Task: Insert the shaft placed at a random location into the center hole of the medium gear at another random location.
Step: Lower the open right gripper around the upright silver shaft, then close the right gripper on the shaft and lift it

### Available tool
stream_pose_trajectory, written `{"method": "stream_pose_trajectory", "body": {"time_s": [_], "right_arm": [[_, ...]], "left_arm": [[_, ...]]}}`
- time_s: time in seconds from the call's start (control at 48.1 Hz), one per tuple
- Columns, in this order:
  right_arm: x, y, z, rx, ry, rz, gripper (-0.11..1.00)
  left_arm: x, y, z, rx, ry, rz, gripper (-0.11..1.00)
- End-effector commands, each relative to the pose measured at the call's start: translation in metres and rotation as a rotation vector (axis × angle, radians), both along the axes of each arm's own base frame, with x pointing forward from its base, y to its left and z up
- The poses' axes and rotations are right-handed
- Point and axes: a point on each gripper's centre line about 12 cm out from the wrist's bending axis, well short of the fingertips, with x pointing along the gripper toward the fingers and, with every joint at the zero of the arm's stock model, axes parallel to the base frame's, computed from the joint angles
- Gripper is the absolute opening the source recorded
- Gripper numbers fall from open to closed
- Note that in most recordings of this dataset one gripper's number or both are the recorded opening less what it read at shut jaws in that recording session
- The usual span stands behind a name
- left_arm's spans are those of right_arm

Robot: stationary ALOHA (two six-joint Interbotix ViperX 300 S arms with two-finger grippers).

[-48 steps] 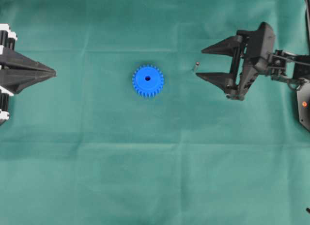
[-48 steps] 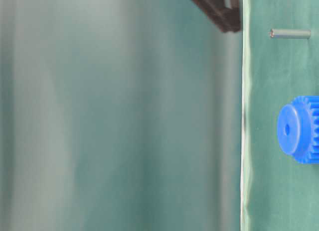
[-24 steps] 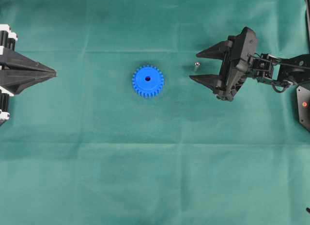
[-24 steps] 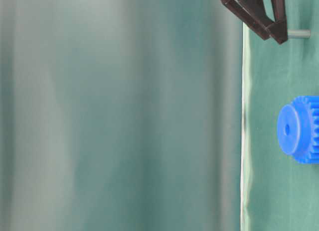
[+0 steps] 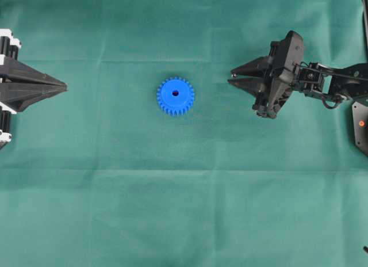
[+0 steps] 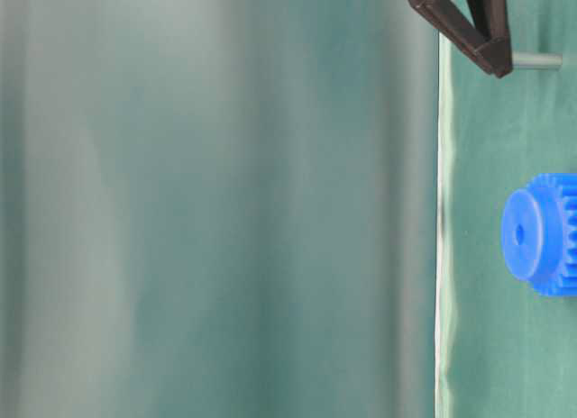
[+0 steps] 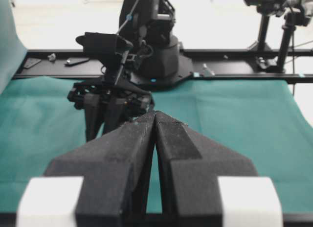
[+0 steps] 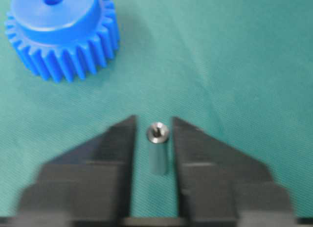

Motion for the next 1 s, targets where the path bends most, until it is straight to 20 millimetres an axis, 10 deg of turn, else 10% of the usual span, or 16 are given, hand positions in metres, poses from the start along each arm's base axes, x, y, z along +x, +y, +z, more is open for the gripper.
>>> {"method": "stream_pose_trajectory", "body": {"time_s": [0.0, 0.374, 0.977], "right_arm": [[0.004, -0.002, 0.005, -0.008, -0.017, -0.001, 0.16], [0.005, -0.002, 0.009, -0.014, -0.028, 0.002, 0.13], [0.003, 0.001, 0.078, -0.021, -0.059, 0.028, 0.13]], "left_arm": [[0.002, 0.0, 0.005, 0.001, -0.011, -0.002, 0.0], [0.002, 0.0, 0.005, 0.0, -0.011, -0.002, 0.0], [0.002, 0.0, 0.004, 0.0, -0.005, -0.002, 0.0]]}}
